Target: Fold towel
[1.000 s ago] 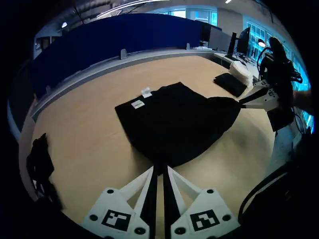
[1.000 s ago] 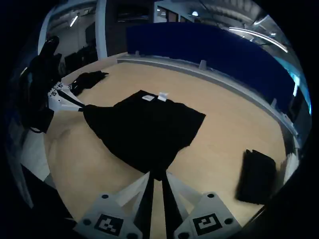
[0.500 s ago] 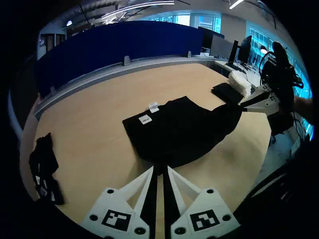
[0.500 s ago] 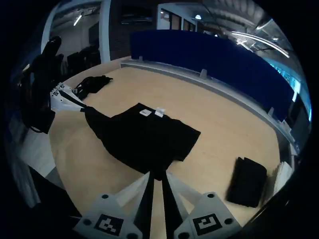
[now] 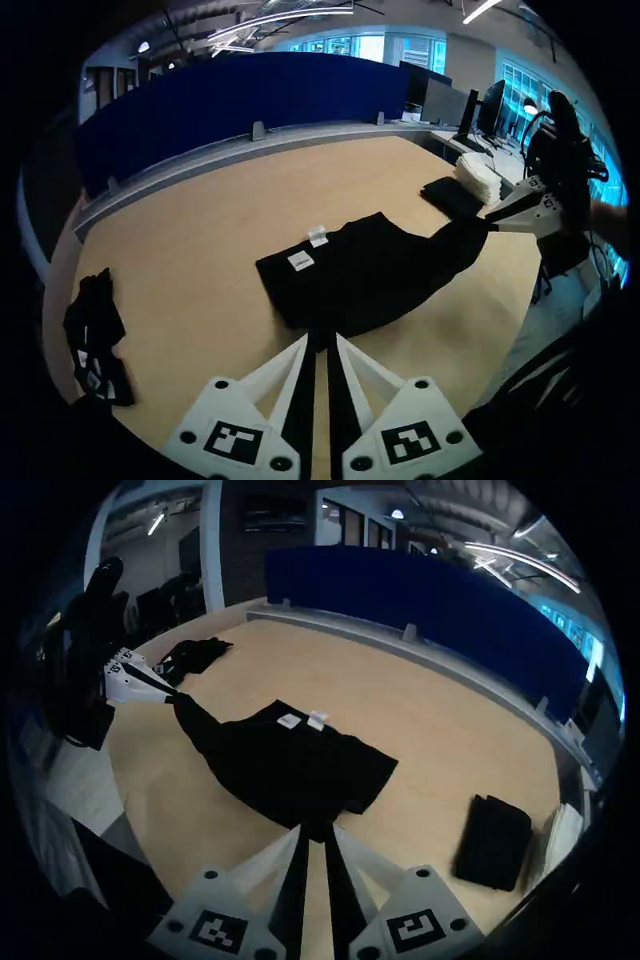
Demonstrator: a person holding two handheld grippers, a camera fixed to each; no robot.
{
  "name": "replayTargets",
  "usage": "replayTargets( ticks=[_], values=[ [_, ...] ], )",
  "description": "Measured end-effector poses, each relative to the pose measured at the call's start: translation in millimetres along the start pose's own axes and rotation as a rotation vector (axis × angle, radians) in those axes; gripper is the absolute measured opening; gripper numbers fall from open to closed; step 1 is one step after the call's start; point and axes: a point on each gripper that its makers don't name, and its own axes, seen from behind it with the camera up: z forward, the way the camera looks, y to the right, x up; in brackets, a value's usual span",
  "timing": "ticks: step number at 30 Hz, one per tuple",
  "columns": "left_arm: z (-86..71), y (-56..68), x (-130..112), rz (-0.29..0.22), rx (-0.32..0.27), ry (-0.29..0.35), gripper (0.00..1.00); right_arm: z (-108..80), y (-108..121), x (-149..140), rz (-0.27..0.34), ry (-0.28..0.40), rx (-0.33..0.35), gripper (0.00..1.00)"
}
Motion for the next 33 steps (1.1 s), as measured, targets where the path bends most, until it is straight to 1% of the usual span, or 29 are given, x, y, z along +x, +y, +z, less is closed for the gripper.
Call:
replayTargets(
  ticks=[7, 15, 21, 33],
  values=[
    [4.3, -0.8, -0.4, -0.002, 0.002, -0.001, 0.09, 3.5, 0.3, -2.2, -0.001, -0.012, 0.0, 0.13],
    [15.0, -7.7, 6.9, -0.017, 0.008, 0.007, 0.09, 13.3, 8.2, 0.8, -0.01, -0.028, -0.002, 0.13],
    [29.5, -19.0, 18.5, -0.021, 0.022, 0.018, 0.09, 28.3, 20.7, 8.8, -0.025, -0.033, -0.006, 0.13],
    [61.8, -43.6, 40.2, -0.04, 0.052, 0.031, 0.09, 63.6, 53.4, 30.8, -0.02, -0.025, -0.026, 0.13]
  ],
)
